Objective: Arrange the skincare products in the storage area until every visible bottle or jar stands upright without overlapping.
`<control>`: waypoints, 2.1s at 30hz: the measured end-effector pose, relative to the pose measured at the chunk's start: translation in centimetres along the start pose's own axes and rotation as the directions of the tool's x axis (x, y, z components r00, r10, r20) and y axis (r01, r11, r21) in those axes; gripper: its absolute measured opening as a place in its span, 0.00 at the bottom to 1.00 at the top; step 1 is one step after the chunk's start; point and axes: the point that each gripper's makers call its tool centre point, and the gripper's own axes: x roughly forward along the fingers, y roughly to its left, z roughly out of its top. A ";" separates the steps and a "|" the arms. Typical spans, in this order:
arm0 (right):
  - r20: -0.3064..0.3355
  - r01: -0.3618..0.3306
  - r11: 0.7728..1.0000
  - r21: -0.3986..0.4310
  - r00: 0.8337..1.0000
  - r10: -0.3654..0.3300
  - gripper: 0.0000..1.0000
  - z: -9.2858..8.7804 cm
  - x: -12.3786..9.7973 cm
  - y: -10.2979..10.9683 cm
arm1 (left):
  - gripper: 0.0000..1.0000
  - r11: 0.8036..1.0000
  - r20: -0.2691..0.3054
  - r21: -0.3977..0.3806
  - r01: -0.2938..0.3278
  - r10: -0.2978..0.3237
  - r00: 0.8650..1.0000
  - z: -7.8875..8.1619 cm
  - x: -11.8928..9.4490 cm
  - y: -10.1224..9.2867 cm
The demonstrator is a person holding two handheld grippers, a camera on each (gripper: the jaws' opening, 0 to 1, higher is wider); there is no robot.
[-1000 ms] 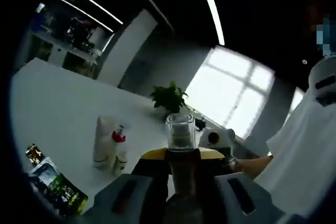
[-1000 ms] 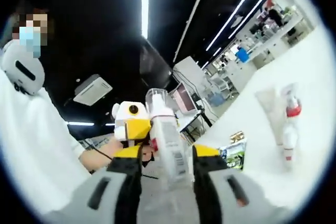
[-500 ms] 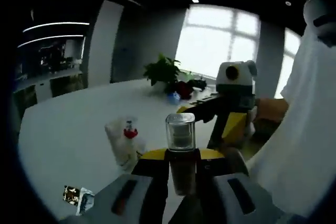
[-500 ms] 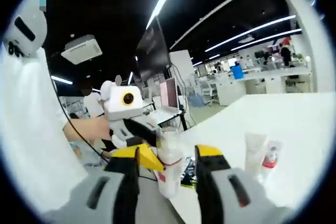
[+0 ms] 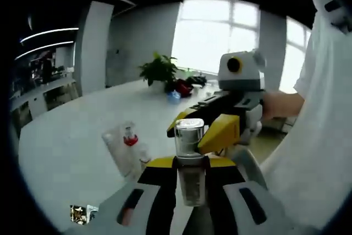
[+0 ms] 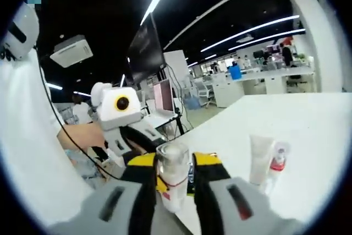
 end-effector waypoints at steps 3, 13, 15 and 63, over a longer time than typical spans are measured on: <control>0.006 0.017 1.000 -0.018 1.000 -0.017 0.21 0.1 0.0 -0.2 | 0.16 1.000 -0.004 0.004 0.014 -0.014 1.000 0.1 0.3 0.2; -0.001 0.117 0.987 -0.107 0.993 -0.118 0.21 0.5 0.1 -1.3 | 0.19 0.998 -0.059 0.061 0.018 -0.015 0.998 -0.8 1.7 1.2; -0.008 0.127 0.984 -0.126 0.992 -0.129 0.21 0.5 0.2 -1.6 | 0.20 0.997 -0.078 0.076 0.016 -0.010 0.997 -1.3 2.1 1.5; -0.338 0.198 0.957 -0.214 0.904 -0.263 0.21 -11.8 3.9 -9.1 | 0.17 0.991 -0.422 0.116 0.060 -0.005 0.906 -14.5 8.8 8.4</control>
